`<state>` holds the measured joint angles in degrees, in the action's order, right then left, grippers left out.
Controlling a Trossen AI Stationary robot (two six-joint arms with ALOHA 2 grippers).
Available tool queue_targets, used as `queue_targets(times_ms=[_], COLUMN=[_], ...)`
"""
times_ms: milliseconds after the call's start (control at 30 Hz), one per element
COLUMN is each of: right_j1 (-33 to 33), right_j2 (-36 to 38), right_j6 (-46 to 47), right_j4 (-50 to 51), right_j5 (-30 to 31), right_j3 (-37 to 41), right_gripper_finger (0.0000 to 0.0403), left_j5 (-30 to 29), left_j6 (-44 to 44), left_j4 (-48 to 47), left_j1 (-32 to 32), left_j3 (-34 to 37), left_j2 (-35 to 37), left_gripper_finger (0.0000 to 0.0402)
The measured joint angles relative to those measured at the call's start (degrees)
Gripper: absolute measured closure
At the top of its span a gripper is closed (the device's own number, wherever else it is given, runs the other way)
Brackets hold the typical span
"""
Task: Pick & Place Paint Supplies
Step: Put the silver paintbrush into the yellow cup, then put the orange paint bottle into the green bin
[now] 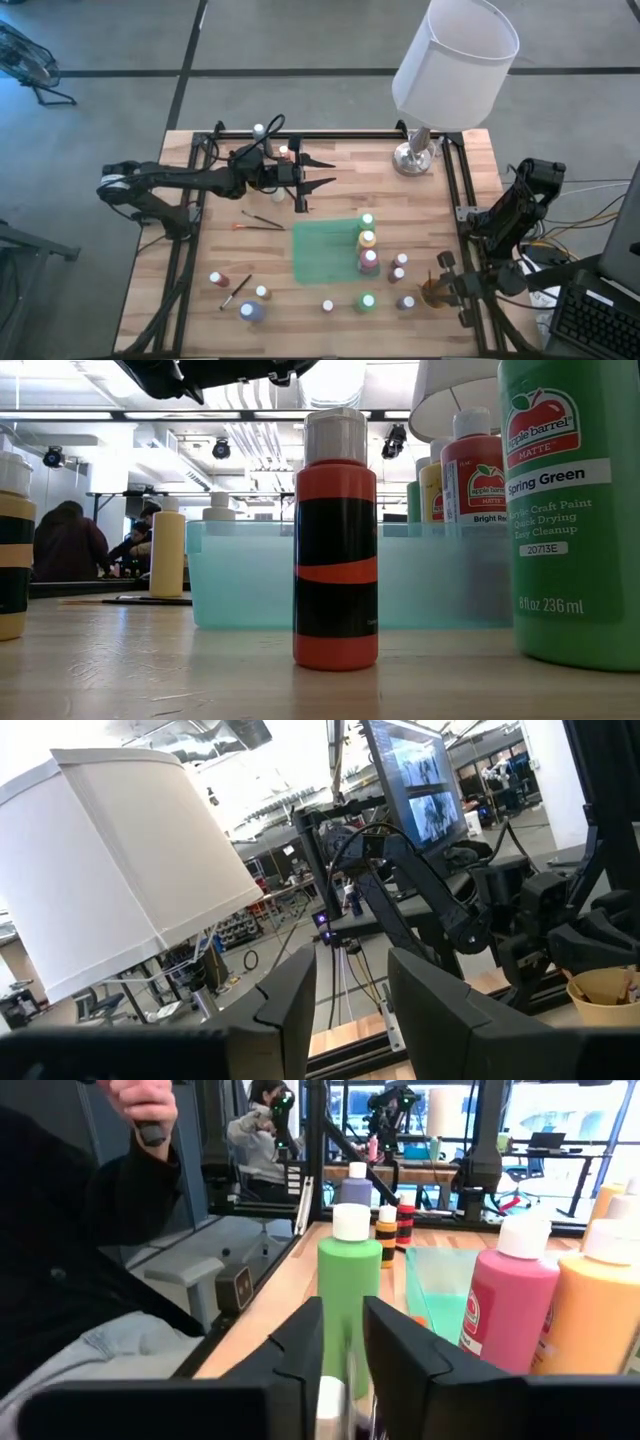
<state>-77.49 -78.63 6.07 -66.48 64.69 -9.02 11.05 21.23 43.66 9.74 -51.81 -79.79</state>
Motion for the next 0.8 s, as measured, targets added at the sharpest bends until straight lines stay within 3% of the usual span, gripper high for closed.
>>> queue_targets(times_ms=[300, 467, 633, 800], right_j1=[0.0, 0.01, 0.19, 2.78], right_j2=[2.38, 9.18, 18.85, 27.78], right_j6=[-1.04, -5.71, -14.23, -24.03], right_j4=[0.08, -0.09, -0.09, 0.77], right_j5=[0.23, 5.04, 4.93, 1.31], right_j3=[0.02, -0.26, -0.31, -0.35], right_gripper_finger=[0.0249, 0.0219, 0.0212, 0.0231], left_j5=[0.0, 0.0, 0.0, 0.0], left_j6=[-0.07, -0.06, 0.0, 0.02], left_j4=[0.0, -0.01, 0.0, -1.21], left_j1=[0.0, 0.0, 0.0, 0.0], left_j3=[0.04, -0.15, -0.35, -0.35], left_j2=[0.0, 0.0, 0.0, 0.0], left_gripper_finger=[0.0268, 0.0268, 0.0268, 0.0268])
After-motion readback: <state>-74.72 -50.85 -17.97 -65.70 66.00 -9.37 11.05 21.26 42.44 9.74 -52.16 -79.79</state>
